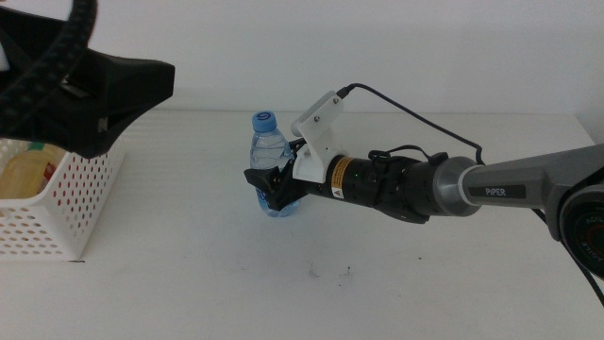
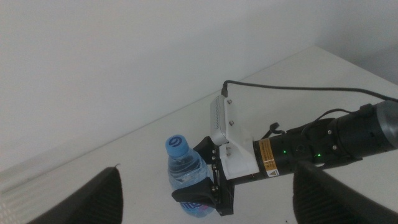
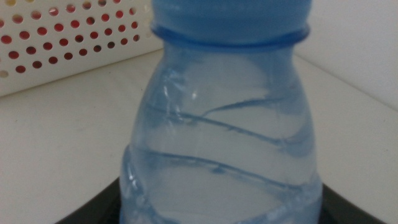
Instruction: Use arms to grab the bottles and put them into the dustbin to the left of the table.
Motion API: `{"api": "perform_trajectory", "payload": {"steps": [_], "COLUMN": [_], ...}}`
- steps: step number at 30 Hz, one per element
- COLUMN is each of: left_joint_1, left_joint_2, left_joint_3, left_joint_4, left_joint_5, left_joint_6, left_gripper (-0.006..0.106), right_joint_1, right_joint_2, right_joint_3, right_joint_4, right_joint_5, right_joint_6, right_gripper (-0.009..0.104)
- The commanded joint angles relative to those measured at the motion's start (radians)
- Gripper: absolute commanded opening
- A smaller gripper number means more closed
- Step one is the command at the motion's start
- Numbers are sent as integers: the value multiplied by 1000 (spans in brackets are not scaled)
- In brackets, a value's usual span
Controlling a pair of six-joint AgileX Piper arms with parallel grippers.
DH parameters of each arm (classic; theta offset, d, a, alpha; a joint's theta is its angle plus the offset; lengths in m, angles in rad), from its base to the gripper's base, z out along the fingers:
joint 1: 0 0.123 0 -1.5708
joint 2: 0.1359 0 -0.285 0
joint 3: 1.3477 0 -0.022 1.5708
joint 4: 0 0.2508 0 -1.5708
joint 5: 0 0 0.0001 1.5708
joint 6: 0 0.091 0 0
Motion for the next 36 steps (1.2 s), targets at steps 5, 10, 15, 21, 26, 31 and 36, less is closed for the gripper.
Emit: {"api": "perform_trajectory", "payload": {"steps": [5,10,15,21,26,31,36], "left_joint_1": [-2,-2,-2,-2,-2,-2,-2], "left_joint_2": [-1,-1,-1,-1,-1,-1,-1], "left_joint_3": [-6,-6,-6,-6,-6,-6,-6], "left_joint_4": [1,1,1,1,1,1,1], "left_joint_5": [-17,-17,-21,-21,-21,-21,-21], "left_joint_6": [1,1,1,1,1,1,1], "left_gripper": [94,94,94,94,94,94,94], "right_joint_1": [7,11,13,13,13,11,11], "right_joint_2": [18,19,19,17,-57,-219,-503], "right_joint_3": [-6,-6,-6,8,171,418,686], "right_joint_4": [46,46,38,47,73,127,261], "right_joint_5": [-53,-51,-49,-50,-82,-78,-64], "right_joint_6": [-17,-9,9,57,-21,-92,-131], "right_gripper": [-2,-2,16,75,77,77,77]}}
